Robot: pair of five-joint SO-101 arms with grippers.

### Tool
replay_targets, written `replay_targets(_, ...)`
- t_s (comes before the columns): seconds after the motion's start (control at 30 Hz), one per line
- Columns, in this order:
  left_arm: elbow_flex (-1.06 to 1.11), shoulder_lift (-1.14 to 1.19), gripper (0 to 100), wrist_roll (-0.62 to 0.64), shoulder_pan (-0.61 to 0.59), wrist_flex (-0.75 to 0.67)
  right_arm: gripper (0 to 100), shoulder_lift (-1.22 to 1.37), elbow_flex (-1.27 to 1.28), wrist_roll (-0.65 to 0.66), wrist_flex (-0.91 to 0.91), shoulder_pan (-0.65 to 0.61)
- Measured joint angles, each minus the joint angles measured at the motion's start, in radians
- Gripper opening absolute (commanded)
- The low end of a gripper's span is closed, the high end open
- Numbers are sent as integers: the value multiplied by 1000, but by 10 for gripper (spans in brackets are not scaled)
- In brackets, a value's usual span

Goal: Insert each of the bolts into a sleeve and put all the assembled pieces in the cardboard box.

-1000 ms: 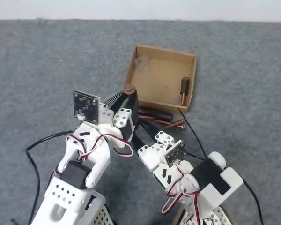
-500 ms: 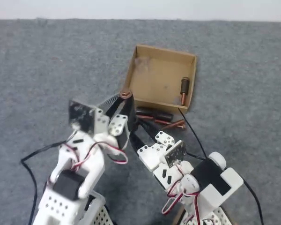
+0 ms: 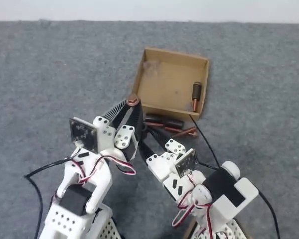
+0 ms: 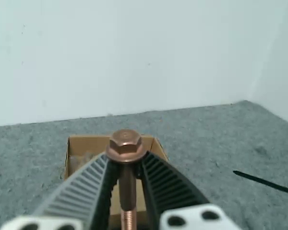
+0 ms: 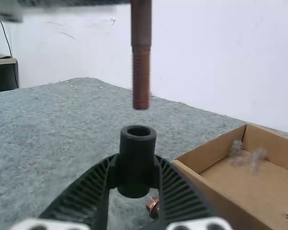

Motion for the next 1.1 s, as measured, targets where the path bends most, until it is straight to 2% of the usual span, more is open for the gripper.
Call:
replay_targets(0.13,0,34,11,0,3,0,7,0,0,0,0,0)
replay_targets(0.33,0,35,11,0,75,6,7,0,0,0,0,0)
replay_targets(0.57,0,35,11,-6,84,23,7,0,0,0,0,0)
replay_targets(1.1,0,35,11,-6,28,43,7,0,0,0,0,0)
